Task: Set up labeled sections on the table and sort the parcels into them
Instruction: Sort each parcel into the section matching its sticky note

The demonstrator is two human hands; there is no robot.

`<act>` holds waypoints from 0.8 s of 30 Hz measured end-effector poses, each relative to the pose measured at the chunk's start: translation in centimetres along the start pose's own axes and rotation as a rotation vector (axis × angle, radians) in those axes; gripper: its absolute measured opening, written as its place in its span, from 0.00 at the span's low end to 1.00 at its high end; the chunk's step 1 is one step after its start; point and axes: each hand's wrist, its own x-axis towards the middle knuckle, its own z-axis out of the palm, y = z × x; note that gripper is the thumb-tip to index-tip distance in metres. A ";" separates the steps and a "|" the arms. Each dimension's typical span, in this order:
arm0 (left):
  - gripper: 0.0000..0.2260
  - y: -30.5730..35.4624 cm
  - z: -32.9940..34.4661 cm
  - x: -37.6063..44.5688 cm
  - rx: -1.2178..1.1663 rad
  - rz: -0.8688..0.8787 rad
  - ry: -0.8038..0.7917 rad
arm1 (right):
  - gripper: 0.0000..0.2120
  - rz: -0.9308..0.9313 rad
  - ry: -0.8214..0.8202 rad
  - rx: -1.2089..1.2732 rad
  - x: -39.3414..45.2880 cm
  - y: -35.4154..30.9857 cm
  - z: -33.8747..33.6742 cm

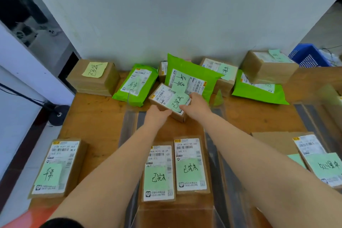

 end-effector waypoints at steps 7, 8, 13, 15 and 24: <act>0.20 -0.9 1.6 2.5 -0.240 -0.168 0.015 | 0.20 0.072 -0.056 -0.055 3.0 0.6 2.1; 0.20 -1.0 1.5 2.6 -0.254 -0.164 0.023 | 0.20 0.063 -0.083 -0.063 2.8 0.5 2.3; 0.16 -1.8 -0.3 2.3 -0.102 -0.070 0.059 | 0.20 -0.003 -0.163 -0.126 1.7 -0.8 3.2; 0.16 -2.0 -1.0 2.0 -0.044 -0.066 0.065 | 0.18 -0.007 -0.212 -0.148 1.1 -1.2 3.5; 0.18 -2.5 -1.5 -0.3 0.169 0.003 0.077 | 0.19 0.062 -0.255 -0.107 -1.3 -0.7 4.0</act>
